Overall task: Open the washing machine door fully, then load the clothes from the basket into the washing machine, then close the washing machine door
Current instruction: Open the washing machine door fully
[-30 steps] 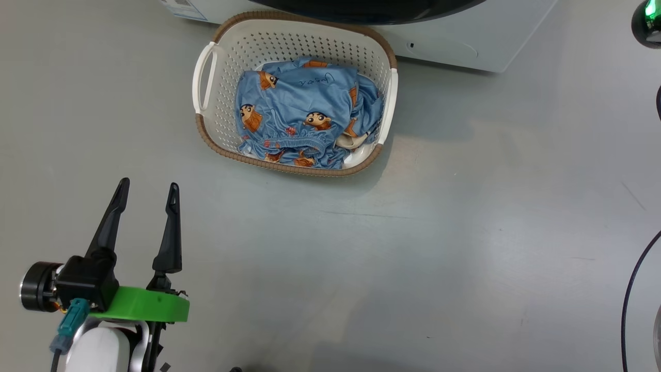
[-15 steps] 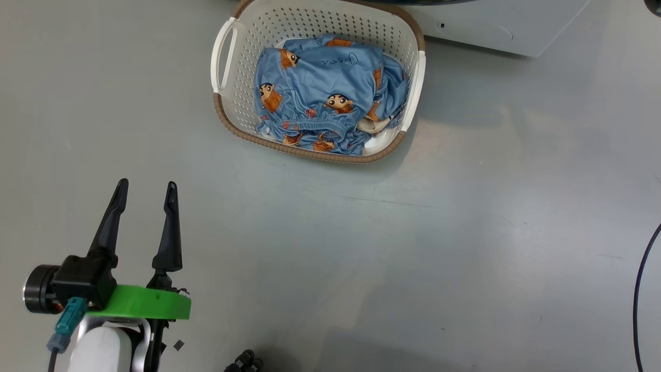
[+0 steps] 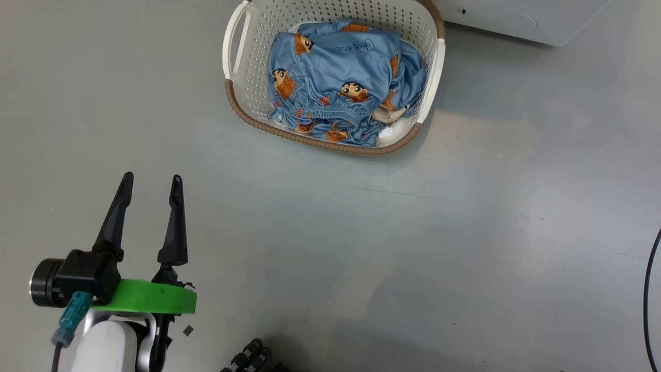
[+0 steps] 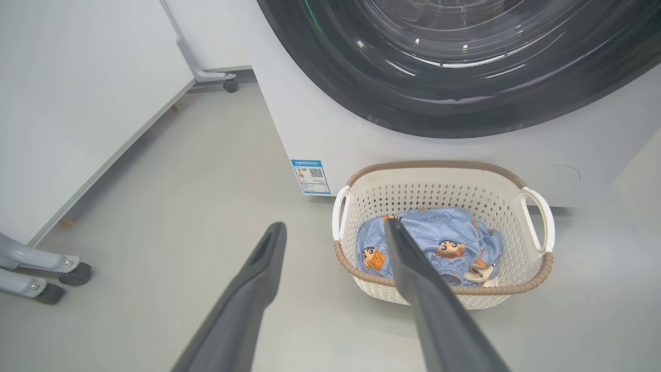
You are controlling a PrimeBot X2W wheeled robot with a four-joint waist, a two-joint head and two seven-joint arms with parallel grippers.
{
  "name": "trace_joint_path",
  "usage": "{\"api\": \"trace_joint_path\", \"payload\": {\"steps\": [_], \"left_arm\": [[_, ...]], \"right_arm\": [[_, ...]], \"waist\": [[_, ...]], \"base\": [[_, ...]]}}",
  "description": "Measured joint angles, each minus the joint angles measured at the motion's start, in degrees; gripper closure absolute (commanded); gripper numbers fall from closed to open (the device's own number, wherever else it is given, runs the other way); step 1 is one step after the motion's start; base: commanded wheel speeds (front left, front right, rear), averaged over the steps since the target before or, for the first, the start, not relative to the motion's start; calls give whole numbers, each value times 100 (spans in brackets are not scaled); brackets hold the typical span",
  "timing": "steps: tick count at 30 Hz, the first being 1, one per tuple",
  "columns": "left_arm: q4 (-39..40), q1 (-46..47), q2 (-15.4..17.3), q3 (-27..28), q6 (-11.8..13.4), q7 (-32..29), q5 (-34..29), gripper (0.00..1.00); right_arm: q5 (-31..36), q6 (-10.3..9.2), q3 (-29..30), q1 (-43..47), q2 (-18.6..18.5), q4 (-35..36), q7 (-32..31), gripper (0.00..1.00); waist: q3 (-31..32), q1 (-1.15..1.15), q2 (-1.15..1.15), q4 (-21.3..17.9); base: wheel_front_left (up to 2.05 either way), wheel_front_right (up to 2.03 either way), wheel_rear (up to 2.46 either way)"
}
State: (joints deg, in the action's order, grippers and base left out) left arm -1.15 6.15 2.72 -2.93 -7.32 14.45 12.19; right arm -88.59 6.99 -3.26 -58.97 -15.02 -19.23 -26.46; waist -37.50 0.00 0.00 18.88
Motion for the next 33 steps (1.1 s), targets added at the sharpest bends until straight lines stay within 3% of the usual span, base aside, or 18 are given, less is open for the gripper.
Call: {"api": "trace_joint_path", "payload": {"steps": [14,33], "left_arm": [[-70,22,-48,126,0,0,0,0],[-207,30,-56,182,0,0,-11,0]], "right_arm": [[-23,-4,-233,-117,-149,-203,-424,100],[-169,-2,-730,73,68,-215,-1045,100]], "waist": [[35,0,0,6],[491,0,0,-351]], "base": [[0,0,0],[0,0,0]]}}
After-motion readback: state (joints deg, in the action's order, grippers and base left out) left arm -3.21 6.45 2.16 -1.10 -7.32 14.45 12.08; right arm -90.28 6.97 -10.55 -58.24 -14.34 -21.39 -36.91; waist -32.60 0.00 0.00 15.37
